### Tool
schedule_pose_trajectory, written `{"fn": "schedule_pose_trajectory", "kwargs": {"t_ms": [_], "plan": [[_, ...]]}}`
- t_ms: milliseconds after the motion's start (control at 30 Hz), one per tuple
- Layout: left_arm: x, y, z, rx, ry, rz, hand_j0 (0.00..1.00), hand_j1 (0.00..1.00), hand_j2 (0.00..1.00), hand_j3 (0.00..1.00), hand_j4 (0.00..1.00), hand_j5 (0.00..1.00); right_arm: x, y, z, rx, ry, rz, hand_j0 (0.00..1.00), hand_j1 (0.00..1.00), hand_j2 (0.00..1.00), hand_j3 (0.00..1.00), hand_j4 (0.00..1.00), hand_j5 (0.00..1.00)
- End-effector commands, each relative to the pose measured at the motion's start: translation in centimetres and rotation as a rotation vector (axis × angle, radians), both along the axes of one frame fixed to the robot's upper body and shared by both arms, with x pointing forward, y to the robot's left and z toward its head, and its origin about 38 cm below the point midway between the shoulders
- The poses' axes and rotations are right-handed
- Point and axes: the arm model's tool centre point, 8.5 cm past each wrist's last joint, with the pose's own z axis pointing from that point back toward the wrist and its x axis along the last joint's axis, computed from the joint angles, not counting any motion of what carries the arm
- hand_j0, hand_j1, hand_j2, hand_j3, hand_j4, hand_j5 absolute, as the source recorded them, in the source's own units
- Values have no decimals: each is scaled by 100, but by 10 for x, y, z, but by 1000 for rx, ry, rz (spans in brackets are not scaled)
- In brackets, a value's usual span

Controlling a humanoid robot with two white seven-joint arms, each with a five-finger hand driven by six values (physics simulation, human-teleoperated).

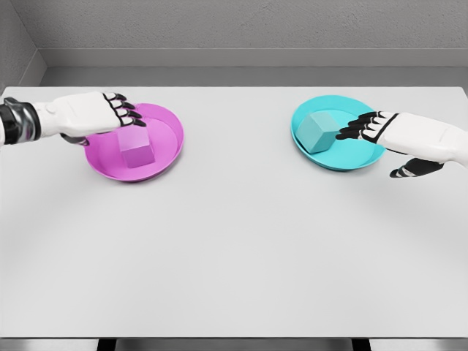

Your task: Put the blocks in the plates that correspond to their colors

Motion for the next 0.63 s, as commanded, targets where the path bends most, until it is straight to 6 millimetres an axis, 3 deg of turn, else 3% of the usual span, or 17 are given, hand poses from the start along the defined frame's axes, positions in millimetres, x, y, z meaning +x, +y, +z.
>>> {"fn": "schedule_pose_trajectory", "kwargs": {"t_ms": [0, 233, 367, 600], "plan": [[1, 24, 31, -89, -40, 59, 100, 100, 100, 100, 100, 100, -1, 1, 1, 4, 2, 4, 100, 100, 100, 100, 100, 100], [-20, 68, 36, -207, -37, 163, 100, 100, 100, 100, 100, 100, -1, 2, 0, 4, 3, 7, 100, 100, 100, 100, 100, 100], [-31, 64, 27, -262, -5, 150, 100, 100, 100, 100, 100, 100, -2, 2, -1, 4, 6, 7, 100, 100, 100, 100, 100, 100], [-33, 64, 22, -263, 8, 152, 100, 100, 100, 100, 100, 100, -2, 2, -2, 2, 9, 7, 100, 100, 100, 100, 100, 100]]}}
